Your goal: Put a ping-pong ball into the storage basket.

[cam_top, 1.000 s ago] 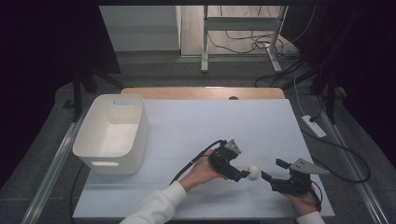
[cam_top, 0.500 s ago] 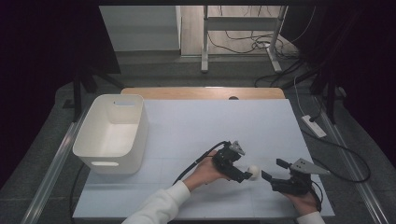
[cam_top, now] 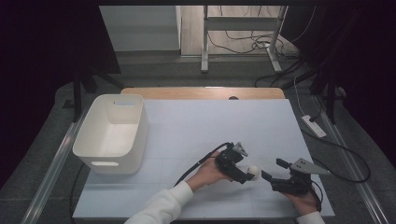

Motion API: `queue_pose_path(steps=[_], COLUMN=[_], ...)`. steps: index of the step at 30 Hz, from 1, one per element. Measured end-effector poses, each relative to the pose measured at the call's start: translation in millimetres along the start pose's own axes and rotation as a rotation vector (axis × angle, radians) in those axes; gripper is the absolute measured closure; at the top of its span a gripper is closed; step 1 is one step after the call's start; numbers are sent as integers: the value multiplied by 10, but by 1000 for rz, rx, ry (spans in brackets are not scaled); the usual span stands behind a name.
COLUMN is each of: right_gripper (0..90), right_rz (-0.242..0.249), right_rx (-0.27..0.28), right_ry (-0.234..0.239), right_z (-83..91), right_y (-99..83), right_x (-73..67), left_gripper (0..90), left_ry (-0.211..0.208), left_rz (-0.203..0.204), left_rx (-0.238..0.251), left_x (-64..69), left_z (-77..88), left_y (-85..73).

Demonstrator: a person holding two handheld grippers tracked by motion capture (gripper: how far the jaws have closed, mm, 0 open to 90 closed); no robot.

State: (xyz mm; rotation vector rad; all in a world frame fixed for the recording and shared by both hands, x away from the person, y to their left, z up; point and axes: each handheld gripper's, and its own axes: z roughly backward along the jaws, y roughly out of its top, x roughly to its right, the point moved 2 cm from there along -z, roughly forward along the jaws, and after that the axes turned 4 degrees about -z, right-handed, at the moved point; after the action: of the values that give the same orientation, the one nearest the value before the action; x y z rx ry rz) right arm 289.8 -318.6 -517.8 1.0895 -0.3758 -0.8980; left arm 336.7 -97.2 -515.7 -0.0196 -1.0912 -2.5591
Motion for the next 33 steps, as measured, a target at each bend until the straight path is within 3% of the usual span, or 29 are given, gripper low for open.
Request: queue_pose_path(steps=[25,33], right_gripper=[162,163], right_rz=[-6,-7], right_rx=[2,4], right_ry=[1,0], right_z=[11,14], right_y=[-2,-5], right_x=[5,11], left_gripper=[190,236], left_ry=[-20,-31], left_rz=[-18,-19], left_rx=[-47,-63], left_x=[5,12], left_z=[-231,-313], left_y=[79,92])
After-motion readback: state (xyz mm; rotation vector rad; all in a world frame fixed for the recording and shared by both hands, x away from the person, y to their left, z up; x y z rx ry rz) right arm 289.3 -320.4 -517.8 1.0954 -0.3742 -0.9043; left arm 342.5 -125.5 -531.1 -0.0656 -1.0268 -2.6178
